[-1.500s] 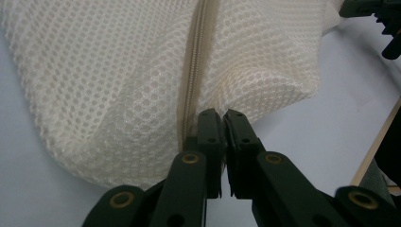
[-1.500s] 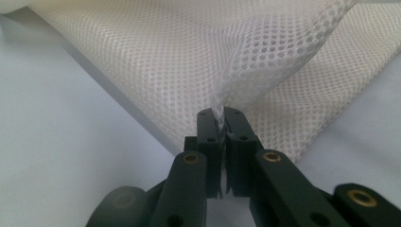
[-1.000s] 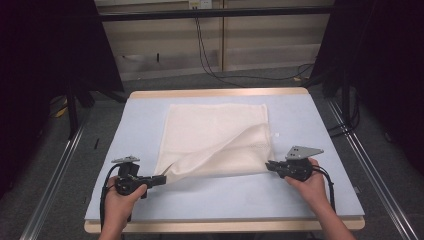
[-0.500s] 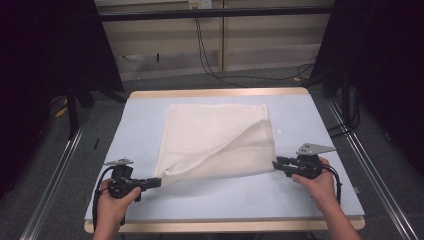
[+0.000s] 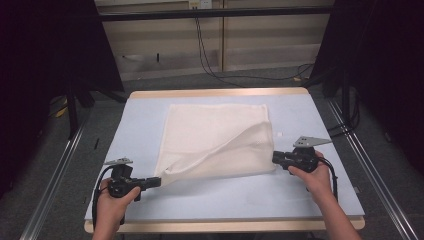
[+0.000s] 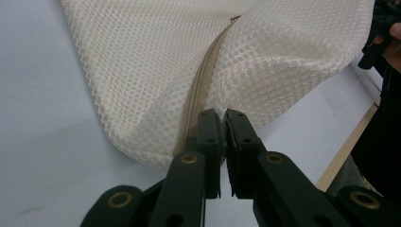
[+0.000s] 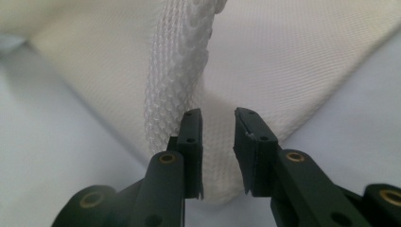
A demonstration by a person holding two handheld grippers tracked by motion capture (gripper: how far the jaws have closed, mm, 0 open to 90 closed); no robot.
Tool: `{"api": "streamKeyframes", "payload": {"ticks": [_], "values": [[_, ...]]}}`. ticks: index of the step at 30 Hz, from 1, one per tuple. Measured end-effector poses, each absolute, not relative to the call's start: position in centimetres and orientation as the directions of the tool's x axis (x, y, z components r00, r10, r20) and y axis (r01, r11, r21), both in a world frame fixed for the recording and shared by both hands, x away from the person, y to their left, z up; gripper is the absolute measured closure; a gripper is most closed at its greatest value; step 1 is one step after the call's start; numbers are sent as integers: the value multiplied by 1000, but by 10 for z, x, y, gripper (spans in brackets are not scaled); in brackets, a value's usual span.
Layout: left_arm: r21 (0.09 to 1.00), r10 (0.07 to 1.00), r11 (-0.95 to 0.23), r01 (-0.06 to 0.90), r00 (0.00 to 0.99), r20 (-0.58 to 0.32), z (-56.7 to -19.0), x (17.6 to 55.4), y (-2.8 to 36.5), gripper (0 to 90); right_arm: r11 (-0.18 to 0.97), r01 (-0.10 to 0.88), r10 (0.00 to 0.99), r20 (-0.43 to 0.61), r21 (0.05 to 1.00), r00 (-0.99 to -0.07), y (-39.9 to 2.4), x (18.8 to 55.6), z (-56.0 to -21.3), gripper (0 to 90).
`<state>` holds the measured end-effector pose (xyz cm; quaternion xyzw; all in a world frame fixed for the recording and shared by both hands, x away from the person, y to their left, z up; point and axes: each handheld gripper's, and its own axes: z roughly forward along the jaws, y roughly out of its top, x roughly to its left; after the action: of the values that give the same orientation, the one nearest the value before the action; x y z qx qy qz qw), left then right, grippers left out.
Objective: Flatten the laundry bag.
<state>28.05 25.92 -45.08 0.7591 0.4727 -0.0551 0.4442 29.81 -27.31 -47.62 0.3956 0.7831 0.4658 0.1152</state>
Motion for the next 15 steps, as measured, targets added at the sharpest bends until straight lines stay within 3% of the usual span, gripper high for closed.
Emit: {"api": "streamKeyframes", "payload": {"ticks": [6, 15], "values": [[637, 678, -158, 755, 552, -485, -448, 281, 261, 821, 376, 476, 642, 148, 795, -753, -276, 287, -481, 734], [662, 690, -117, 740, 540, -482, -447, 284, 269, 698, 402, 475, 634, 136, 782, -761, -275, 283, -484, 728]]}}
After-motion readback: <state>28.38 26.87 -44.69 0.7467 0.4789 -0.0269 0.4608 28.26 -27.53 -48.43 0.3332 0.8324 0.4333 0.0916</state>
